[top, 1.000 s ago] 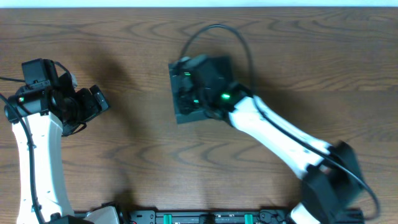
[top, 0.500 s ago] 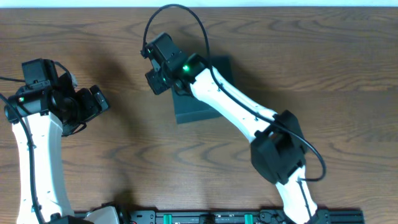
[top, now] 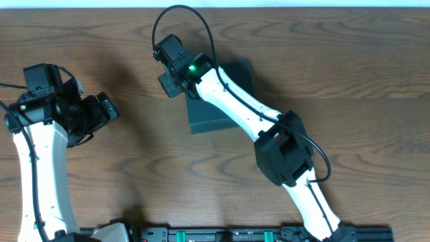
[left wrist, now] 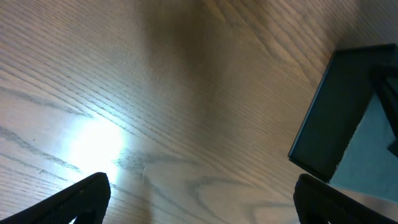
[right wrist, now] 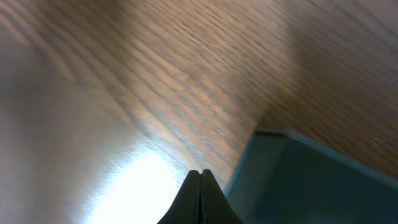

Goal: Pack container

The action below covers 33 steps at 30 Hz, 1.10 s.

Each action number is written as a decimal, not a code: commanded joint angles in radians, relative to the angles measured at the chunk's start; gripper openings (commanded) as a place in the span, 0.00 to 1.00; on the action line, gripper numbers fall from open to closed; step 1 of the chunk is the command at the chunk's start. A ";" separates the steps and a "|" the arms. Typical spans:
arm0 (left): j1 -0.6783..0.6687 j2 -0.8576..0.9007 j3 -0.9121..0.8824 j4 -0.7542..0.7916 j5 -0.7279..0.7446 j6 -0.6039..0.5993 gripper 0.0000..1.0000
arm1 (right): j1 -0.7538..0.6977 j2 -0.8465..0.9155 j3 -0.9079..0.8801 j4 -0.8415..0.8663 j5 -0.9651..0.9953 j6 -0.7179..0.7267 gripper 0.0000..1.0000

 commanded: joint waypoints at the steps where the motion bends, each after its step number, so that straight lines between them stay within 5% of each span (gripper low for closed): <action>1: 0.005 0.005 -0.001 -0.001 -0.001 0.007 0.95 | -0.008 0.019 0.024 -0.006 0.150 -0.027 0.01; 15: 0.005 0.005 -0.001 -0.001 -0.001 0.007 0.95 | -0.015 0.028 0.024 -0.018 0.253 -0.071 0.01; 26: 0.005 0.005 -0.001 -0.001 -0.001 0.007 0.95 | -0.017 0.000 0.025 -0.006 -0.026 -0.071 0.01; 33: 0.005 0.005 -0.001 -0.001 -0.001 0.007 0.95 | -0.018 0.027 0.025 0.002 0.016 -0.070 0.01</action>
